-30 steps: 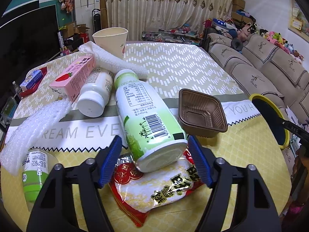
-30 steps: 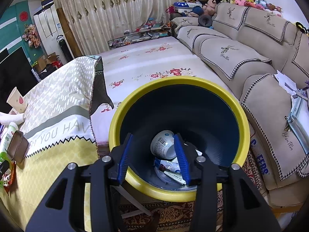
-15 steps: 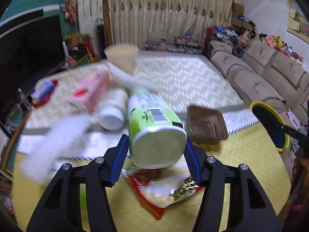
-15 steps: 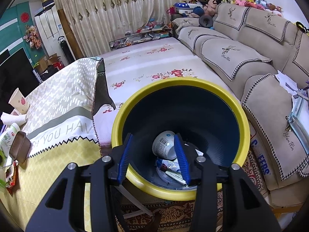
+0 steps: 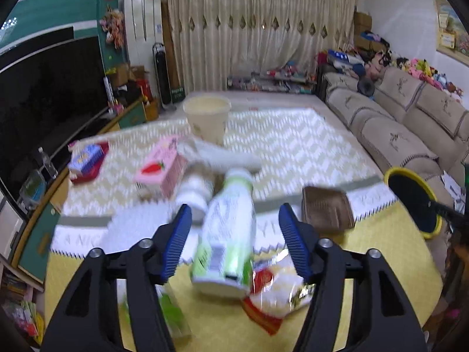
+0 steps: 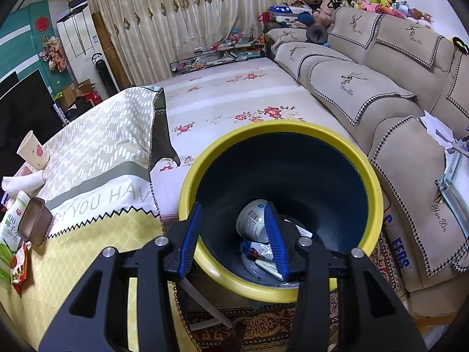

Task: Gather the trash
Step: 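Grasp the green-labelled bottle with the left gripper, then carry the bottle to the yellow bin and release it from the left gripper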

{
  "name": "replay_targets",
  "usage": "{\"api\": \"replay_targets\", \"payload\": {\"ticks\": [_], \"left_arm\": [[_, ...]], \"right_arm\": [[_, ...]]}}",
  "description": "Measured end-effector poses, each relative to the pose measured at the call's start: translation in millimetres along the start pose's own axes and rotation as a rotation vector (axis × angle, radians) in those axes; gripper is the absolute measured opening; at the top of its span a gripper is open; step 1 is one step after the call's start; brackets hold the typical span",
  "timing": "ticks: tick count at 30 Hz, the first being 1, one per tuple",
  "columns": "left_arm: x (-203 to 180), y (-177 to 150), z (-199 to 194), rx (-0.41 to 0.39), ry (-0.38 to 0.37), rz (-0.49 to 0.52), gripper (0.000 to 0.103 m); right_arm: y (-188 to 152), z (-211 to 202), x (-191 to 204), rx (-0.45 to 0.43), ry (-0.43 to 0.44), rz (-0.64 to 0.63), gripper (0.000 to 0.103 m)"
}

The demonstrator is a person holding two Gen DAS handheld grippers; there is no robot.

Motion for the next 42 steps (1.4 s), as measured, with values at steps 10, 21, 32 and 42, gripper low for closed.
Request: {"api": "replay_targets", "payload": {"ticks": [10, 21, 32, 42], "left_arm": [[0.7, -40.2, 34.6, 0.121, -0.005, -0.026, 0.074], [0.8, -36.2, 44.6, 0.105, -0.015, -0.068, 0.074], [-4.0, -33.5, 51.4, 0.125, 0.005, -0.033, 0.052], [-7.3, -35.6, 56.5, 0.138, -0.017, -0.022, 0.051]], "right_arm": [[-4.6, 4.6, 9.4, 0.018, 0.016, -0.015, 0.044], [-7.3, 6.7, 13.9, 0.030, 0.026, -0.019, 0.045], [-7.8, 10.9, 12.3, 0.043, 0.036, -0.025, 0.045], [-10.4, 11.5, 9.5, 0.050, 0.041, -0.019, 0.045]]}}
Point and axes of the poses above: each gripper's, at about its wrist camera, not at the fingertips, and z roughly the way its jaws point, x to its left, y to its top, the point moved 7 cm from there along z, roughly the way its jaws point, and after that the axes turned 1 degree about x, right-handed, at the moved point
